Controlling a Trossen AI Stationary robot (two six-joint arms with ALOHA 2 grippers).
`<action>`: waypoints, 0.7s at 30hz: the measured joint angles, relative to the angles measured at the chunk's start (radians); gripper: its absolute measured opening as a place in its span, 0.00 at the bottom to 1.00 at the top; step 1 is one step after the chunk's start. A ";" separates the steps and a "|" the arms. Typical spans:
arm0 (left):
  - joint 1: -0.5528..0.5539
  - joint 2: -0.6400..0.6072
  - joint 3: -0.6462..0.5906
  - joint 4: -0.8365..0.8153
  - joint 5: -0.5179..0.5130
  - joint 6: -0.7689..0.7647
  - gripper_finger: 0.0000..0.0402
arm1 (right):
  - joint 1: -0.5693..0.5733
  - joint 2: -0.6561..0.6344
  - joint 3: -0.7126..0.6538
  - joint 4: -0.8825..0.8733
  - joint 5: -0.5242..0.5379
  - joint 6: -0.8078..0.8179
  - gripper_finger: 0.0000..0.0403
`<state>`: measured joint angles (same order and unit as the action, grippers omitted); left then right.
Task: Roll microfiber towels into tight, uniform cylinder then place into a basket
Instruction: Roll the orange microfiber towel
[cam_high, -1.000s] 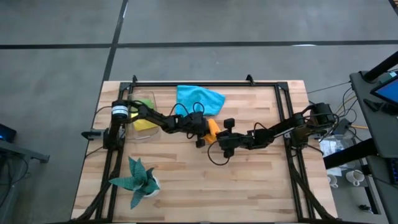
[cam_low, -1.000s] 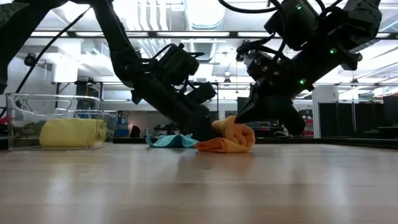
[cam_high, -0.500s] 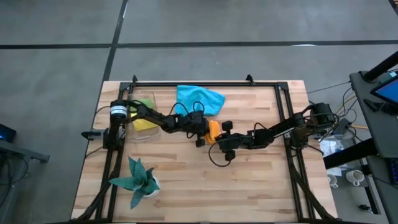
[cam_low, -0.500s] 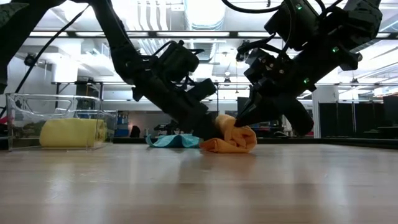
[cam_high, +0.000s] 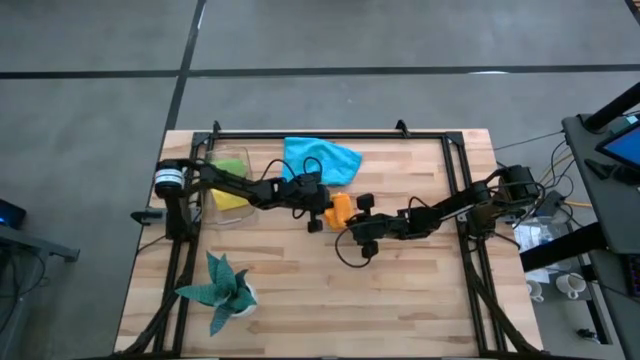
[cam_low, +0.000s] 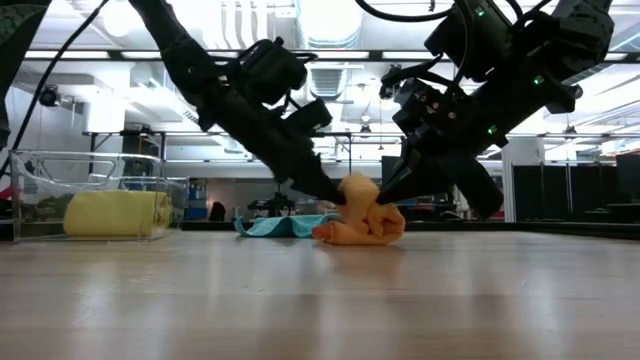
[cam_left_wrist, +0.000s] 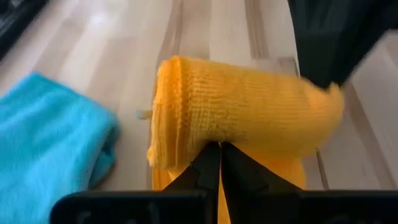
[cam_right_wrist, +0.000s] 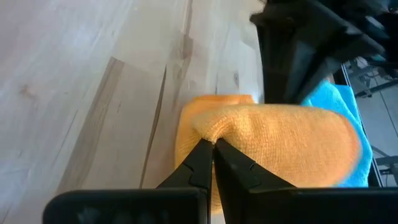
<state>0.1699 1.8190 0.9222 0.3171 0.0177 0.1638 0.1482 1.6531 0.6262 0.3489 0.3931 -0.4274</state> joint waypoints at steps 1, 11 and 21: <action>0.000 -0.005 0.000 -0.030 0.000 0.000 0.00 | 0.000 0.000 0.000 -0.001 0.000 0.000 0.02; -0.008 -0.017 -0.010 -0.161 0.004 -0.027 0.00 | -0.004 0.000 0.000 -0.001 0.000 0.000 0.02; -0.037 -0.019 -0.010 -0.149 0.129 -0.030 0.00 | -0.005 0.000 0.000 -0.001 0.000 0.000 0.02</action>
<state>0.1331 1.7996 0.9127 0.1676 0.1463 0.1336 0.1432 1.6531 0.6262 0.3481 0.3931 -0.4274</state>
